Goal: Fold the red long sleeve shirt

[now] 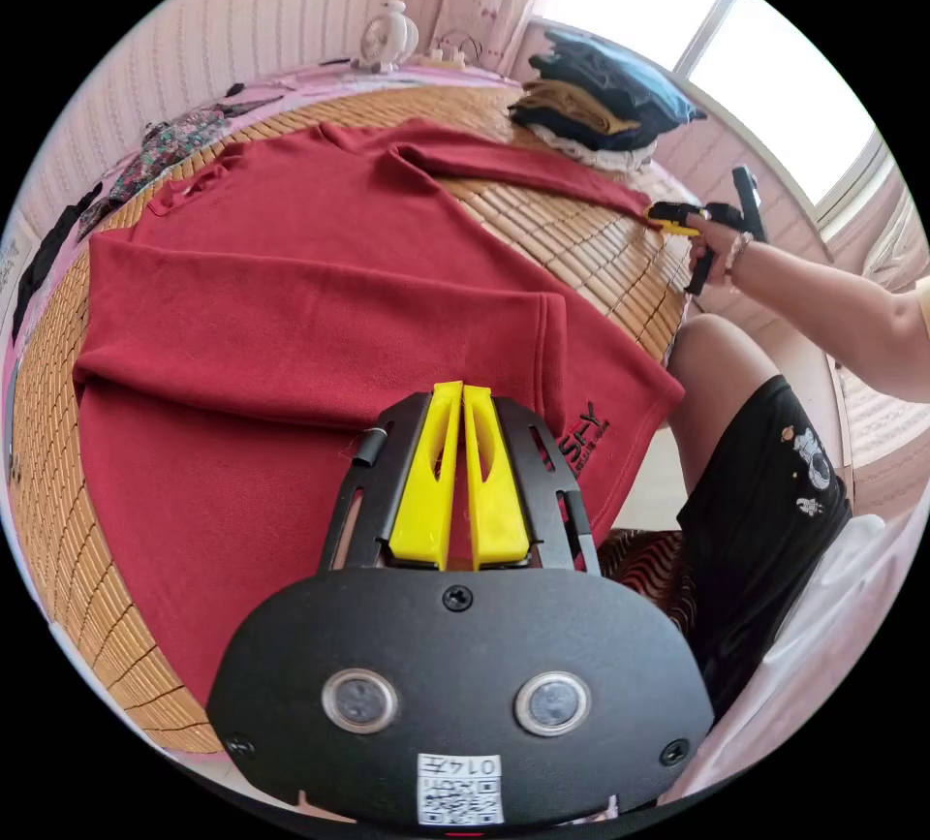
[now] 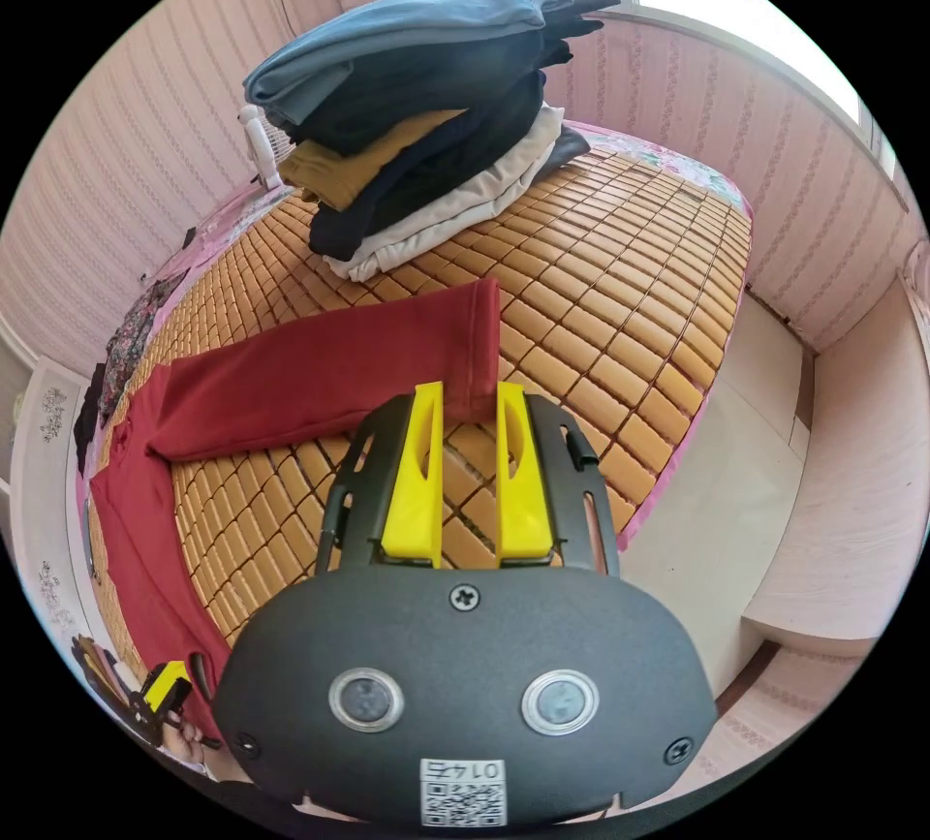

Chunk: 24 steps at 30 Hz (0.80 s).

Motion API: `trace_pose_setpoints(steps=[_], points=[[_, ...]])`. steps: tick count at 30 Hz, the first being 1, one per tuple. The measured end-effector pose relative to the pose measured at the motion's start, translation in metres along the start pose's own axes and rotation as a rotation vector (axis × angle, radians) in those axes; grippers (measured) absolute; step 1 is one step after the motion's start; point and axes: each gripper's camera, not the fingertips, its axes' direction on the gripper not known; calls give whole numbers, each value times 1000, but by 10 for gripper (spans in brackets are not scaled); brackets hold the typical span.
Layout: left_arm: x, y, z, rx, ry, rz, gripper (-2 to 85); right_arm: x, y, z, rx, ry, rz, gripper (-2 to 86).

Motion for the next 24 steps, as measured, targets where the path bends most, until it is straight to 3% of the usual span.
trace_pose_setpoints(steps=[3, 6, 11, 15, 19, 20, 22, 24], points=[[-7, 3, -1, 3, 12, -10, 0, 18, -1, -17, -5, -76, 33, 69], [-9, 3, -3, 0, -7, -3, -5, 27, 1, -48, -2, -290, 49, 63], [-20, 8, -10, 21, -7, -28, -6, -28, 18, -141, 172, -744, -220, 57], [-53, 22, -42, 136, 6, -238, -6, -104, 41, -228, 277, -1138, -496, 58], [-104, 58, -96, 275, 14, -469, -5, -190, 132, -272, 87, -1403, -983, 63], [-120, 75, -115, 312, -3, -534, -5, -199, 149, -270, 31, -1404, -1035, 65], [-141, 103, -141, 349, -44, -632, -5, -221, 210, -244, -268, -1376, -1167, 73], [-164, 141, -168, 361, -98, -738, 0, -221, 243, -224, -446, -1334, -1179, 78]])
